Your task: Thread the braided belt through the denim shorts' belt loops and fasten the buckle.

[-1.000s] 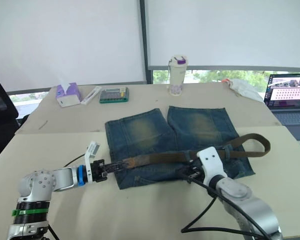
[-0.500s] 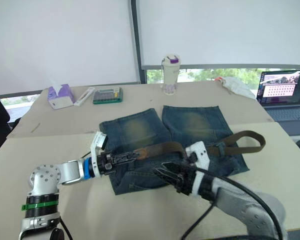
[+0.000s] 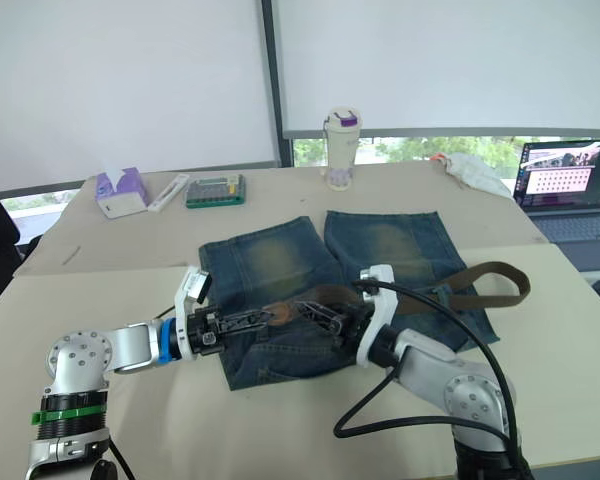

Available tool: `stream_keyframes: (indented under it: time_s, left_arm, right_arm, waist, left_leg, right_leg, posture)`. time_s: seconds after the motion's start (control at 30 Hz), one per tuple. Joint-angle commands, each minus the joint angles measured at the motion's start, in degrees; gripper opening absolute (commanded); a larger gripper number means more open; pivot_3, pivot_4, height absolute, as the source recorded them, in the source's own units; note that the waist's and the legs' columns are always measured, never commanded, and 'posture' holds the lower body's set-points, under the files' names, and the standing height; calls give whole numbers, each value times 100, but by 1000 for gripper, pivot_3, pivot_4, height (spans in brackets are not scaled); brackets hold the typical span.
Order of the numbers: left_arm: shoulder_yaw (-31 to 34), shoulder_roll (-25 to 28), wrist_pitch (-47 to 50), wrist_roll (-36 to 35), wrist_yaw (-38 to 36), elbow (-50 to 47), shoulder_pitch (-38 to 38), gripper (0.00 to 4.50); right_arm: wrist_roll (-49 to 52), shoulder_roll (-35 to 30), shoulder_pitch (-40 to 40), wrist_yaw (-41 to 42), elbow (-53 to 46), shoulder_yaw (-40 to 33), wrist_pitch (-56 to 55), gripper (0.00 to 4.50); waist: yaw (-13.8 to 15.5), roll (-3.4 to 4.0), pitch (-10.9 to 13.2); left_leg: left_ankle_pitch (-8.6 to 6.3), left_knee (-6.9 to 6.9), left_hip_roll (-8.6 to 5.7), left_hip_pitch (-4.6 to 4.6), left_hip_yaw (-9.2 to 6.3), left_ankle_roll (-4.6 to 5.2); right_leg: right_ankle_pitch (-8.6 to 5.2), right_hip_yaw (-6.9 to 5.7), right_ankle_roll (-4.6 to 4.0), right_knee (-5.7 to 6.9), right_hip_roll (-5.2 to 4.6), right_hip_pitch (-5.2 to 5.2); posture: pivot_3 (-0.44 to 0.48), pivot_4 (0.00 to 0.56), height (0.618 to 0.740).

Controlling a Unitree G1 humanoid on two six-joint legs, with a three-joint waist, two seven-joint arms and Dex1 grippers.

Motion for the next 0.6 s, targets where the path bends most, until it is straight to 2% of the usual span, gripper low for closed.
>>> stream_keyframes:
  time_s: [0.03, 0.17, 0.4, 0.57, 0.6]
  left_arm:
    - [-93, 143, -149, -4, -71, -243, -22, 0]
    - [-430, 470, -847, 687, -279, -252, 12, 0]
    - [-1179, 1486, -2440, 1917, -1603, -551, 345, 2346]
    - [-1353, 1865, -3439, 2585, -2143, -597, 626, 4020]
    - [-1387, 1921, -3594, 2704, -2220, -594, 677, 4020]
  right_arm:
    - [-330, -101, -288, 52, -96, 325, -121, 57]
    - [-1050, -31, -387, -195, 160, 697, -206, 57]
    - [-1779, 375, -289, -429, 427, 945, -334, 0]
    - [-2079, 627, -204, -457, 463, 996, -363, 0]
    - [-2120, 664, -197, -454, 471, 1002, -359, 0]
  waist:
    - [-15, 0, 0]
    - [-28, 1, -1]
    - [-43, 8, 0]
    - [-48, 9, 1]
    - [-60, 10, 1]
  left_leg:
    - [0, 0, 0, 0, 0, 0]
    - [2, 0, 3, 0, 1, -4]
    - [4, -10, 4, -1, 6, -8]
    - [-5, -11, 2, -1, 6, 8]
    - [-11, -11, 3, -1, 6, 19]
  right_leg:
    - [0, 0, 0, 0, 0, 0]
    - [0, -1, 0, 0, 3, 0]
    - [2, 4, -5, -2, 0, -10]
    - [2, 2, -4, -5, -3, -6]
    - [2, 2, -4, -4, -2, -8]
  posture:
    - [0, 150, 740]
    - [0, 150, 740]
    - [0, 150, 740]
    - [0, 150, 740]
    - [0, 150, 740]
